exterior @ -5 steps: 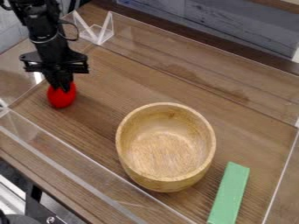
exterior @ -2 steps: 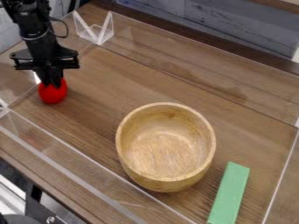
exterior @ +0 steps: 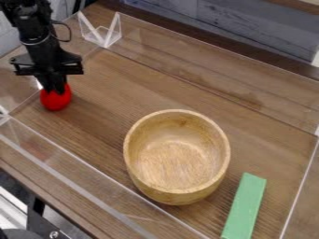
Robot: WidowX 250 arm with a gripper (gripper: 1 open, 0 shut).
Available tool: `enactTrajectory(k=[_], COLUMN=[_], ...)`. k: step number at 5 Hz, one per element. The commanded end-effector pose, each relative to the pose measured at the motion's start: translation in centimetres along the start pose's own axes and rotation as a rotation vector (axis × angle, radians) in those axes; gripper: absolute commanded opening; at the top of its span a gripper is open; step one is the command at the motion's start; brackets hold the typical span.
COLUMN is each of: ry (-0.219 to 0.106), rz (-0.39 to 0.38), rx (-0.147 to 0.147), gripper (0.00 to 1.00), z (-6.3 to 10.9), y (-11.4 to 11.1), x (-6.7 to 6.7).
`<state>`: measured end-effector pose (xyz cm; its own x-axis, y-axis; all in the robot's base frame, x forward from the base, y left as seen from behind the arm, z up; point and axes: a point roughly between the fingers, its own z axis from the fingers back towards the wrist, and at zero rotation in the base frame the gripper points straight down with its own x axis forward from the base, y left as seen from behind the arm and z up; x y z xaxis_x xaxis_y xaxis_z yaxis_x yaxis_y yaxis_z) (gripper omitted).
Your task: Move the red object to the left side of the table
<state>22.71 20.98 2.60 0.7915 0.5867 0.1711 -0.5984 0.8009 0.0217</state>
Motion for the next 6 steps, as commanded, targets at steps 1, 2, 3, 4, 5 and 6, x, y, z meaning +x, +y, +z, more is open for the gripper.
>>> enactTrajectory(k=[1,2,3,4,5,6], ry=[0.059,0.07,0.082,0.093,0.106,0.119], rz=[0.023,-0.009,-0.04,-0.068,-0.062,-0.058], rx=[0.017,0.016,0.014,0.011,0.012,0.01], gripper=[0.0,0.0,0.0,0.0,0.0,1.0], z=[-1.6,-2.1,-2.4,-2.6,-2.8,-1.6], y=[1.9,1.8,1.7,1.6,1.5,1.6], x=[-1.9,-1.9,-1.9,-1.9,-2.0,-2.3])
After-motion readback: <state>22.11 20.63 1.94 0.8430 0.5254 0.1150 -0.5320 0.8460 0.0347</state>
